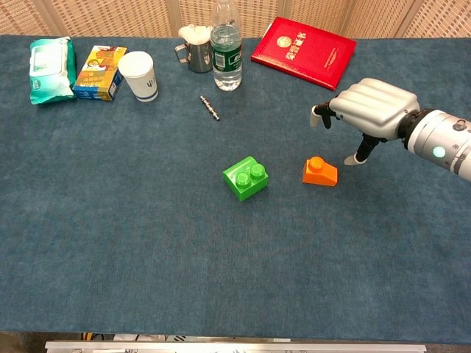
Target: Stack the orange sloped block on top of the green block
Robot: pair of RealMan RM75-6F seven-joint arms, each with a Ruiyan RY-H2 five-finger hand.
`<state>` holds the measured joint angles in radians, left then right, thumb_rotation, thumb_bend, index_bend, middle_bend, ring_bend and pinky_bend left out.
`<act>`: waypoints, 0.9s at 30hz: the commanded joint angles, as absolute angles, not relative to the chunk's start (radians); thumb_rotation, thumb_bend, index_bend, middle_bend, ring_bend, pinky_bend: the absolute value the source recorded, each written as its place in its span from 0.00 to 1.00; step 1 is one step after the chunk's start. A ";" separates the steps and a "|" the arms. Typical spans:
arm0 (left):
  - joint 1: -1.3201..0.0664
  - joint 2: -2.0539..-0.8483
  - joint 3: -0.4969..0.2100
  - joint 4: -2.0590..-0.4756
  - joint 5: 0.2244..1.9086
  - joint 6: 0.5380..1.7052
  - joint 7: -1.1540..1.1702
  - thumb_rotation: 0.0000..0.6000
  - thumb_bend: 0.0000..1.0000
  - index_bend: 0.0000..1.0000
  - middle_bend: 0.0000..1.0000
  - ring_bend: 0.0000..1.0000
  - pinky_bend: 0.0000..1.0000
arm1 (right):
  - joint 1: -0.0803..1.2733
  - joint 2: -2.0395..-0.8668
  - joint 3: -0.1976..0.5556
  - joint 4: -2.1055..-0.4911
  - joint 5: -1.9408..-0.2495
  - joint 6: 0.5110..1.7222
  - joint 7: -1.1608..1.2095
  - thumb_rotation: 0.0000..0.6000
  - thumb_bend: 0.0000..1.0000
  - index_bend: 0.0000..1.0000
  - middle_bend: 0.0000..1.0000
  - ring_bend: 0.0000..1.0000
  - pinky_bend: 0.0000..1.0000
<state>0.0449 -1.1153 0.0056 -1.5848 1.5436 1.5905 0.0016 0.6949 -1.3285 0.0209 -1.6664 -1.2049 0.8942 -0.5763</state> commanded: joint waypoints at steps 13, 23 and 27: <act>0.047 -1.114 0.007 -1.574 1.545 1.591 -0.013 1.00 0.21 0.00 0.00 0.01 0.00 | 0.685 -1.444 -0.011 -1.627 -1.134 0.932 -0.694 1.00 0.00 0.33 0.42 0.36 0.50; 0.052 -1.111 0.006 -1.568 1.542 1.597 -0.025 1.00 0.21 0.00 0.00 0.01 0.00 | 0.696 -1.528 -0.002 -1.527 -1.119 0.928 -0.699 1.00 0.00 0.32 0.42 0.36 0.50; 0.054 -1.111 0.007 -1.565 1.540 1.596 -0.028 1.00 0.21 0.00 0.00 0.01 0.00 | 0.704 -1.531 0.010 -1.501 -1.120 0.928 -0.694 1.00 0.00 0.32 0.42 0.36 0.50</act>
